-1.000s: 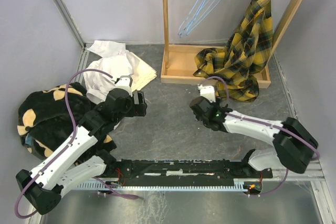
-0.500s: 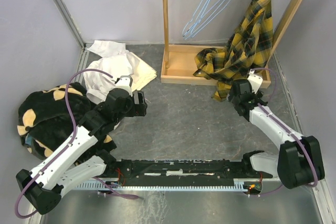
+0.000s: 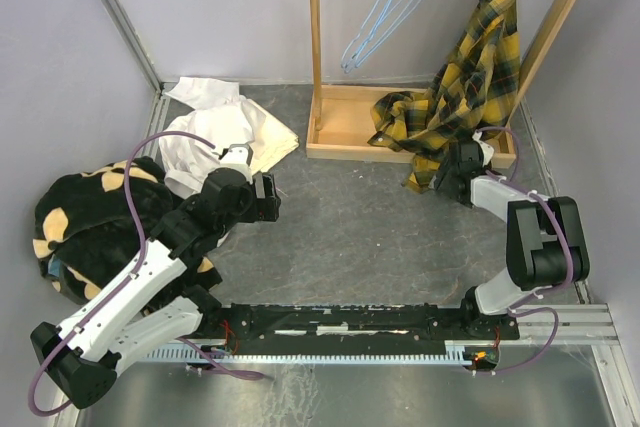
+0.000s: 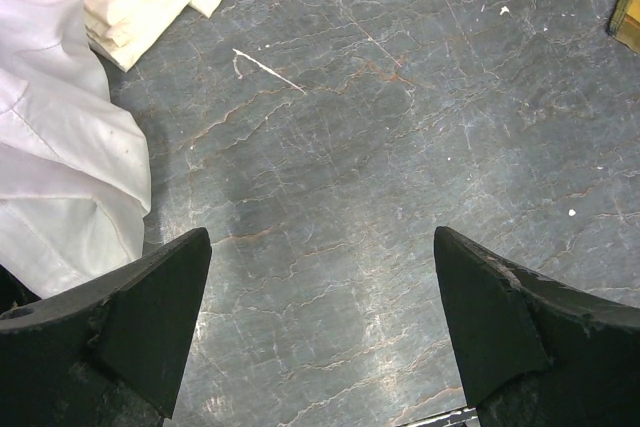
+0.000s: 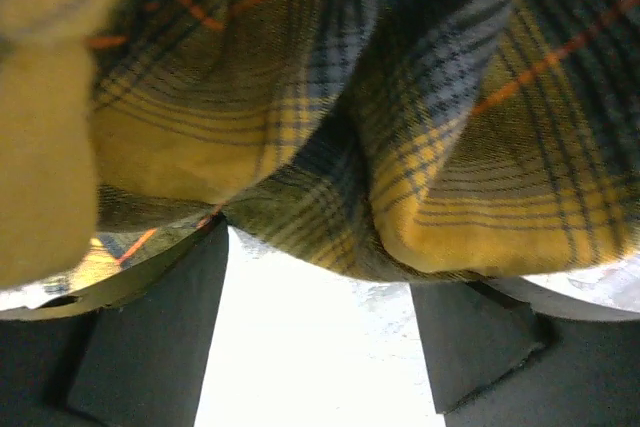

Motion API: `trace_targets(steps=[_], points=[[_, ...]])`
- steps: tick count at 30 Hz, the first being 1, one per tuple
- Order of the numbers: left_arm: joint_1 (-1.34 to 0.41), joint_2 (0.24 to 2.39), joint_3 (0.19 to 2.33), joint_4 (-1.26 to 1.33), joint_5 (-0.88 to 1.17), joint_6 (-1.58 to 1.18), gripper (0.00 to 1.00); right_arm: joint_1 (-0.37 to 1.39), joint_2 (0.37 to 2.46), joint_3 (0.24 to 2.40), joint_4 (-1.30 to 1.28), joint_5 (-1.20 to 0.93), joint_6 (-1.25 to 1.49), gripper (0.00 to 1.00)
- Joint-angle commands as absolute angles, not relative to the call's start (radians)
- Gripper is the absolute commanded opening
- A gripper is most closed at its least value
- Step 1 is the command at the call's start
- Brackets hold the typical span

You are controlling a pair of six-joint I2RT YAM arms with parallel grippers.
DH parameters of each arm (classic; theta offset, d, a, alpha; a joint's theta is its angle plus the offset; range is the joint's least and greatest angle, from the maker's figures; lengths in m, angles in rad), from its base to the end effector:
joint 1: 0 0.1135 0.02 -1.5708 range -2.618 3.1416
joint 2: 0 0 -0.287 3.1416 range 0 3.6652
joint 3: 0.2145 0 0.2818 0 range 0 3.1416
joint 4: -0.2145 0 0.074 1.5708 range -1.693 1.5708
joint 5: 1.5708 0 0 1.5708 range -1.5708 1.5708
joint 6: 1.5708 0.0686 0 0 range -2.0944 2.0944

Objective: Place the shirt on the hanger

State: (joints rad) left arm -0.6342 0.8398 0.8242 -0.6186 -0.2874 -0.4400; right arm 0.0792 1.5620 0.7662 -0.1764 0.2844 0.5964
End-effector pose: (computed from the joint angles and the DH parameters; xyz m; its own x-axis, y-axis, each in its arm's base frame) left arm 0.1865 -0.1131 0.3000 -0.5955 -0.0690 -0.8004 0.1444 0.9709 -0.1911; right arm 0.3323 0.0071 0.1302 -0.6355 0.4904 -0.5964 0.5301 0.8387 0.1247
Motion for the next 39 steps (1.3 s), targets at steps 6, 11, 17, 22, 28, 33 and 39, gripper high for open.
trace_targets(steps=[6,11,17,22,28,33,39], points=[[-0.627,0.837,0.829,-0.576,-0.298,-0.428,0.98,0.078,1.603,0.812,-0.153,0.227,0.646,0.72],[-0.627,0.836,0.829,-0.578,-0.301,-0.429,0.97,0.079,1.502,0.774,-0.154,0.307,0.659,0.9],[-0.627,0.854,0.828,-0.568,-0.292,-0.425,0.97,0.077,1.376,0.719,-0.066,0.433,0.622,0.93],[-0.627,0.852,0.825,-0.563,-0.285,-0.425,0.97,0.06,1.508,0.826,-0.103,0.413,0.604,0.92],[-0.628,0.835,0.821,-0.568,-0.29,-0.428,0.97,0.054,1.568,0.86,-0.08,0.337,0.635,0.75],[-0.627,0.823,0.821,-0.571,-0.296,-0.43,0.97,0.055,1.597,0.847,-0.065,0.289,0.668,0.46],[-0.628,0.85,0.815,-0.548,-0.272,-0.425,0.97,0.092,1.6,0.858,-0.017,0.167,0.702,0.08]])
